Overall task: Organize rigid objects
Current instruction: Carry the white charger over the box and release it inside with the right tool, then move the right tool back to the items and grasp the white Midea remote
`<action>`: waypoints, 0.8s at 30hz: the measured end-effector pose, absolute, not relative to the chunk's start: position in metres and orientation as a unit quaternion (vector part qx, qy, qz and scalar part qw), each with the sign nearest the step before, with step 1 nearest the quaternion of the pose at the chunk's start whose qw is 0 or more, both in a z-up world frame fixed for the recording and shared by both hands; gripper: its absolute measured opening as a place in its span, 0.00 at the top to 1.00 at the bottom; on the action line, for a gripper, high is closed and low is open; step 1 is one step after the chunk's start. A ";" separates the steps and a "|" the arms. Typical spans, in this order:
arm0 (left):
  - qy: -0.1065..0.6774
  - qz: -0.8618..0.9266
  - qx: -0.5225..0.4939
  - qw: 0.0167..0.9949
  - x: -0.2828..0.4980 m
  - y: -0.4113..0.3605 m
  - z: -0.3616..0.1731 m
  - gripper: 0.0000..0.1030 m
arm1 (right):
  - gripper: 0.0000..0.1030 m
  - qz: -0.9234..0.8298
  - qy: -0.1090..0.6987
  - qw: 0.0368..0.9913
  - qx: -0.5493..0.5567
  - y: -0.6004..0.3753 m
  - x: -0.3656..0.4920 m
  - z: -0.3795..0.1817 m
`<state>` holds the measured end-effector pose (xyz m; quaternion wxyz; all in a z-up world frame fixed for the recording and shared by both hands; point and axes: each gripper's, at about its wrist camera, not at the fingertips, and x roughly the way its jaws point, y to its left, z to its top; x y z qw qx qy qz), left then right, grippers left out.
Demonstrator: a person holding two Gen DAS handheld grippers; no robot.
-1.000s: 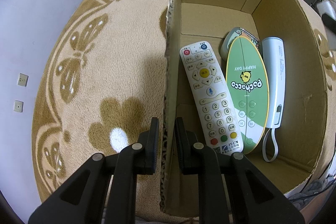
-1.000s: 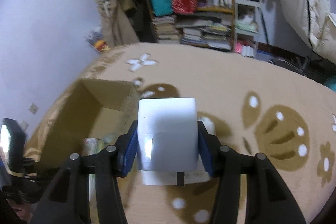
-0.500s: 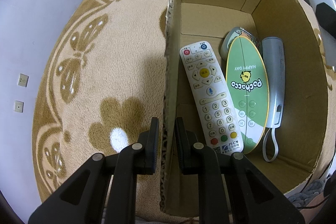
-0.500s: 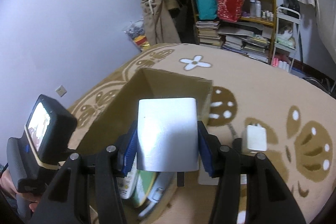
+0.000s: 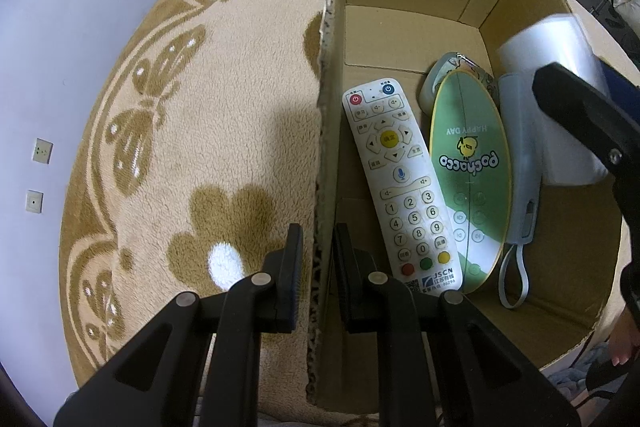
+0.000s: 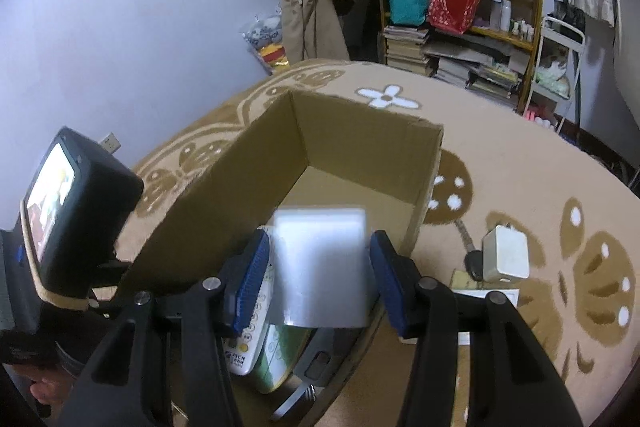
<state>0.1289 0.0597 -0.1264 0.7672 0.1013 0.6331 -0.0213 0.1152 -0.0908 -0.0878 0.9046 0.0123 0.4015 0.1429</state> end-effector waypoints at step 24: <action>0.636 -0.020 0.104 0.765 0.128 0.059 -0.129 0.86 | 0.04 -0.022 0.462 0.876 0.135 -0.191 0.134 -0.104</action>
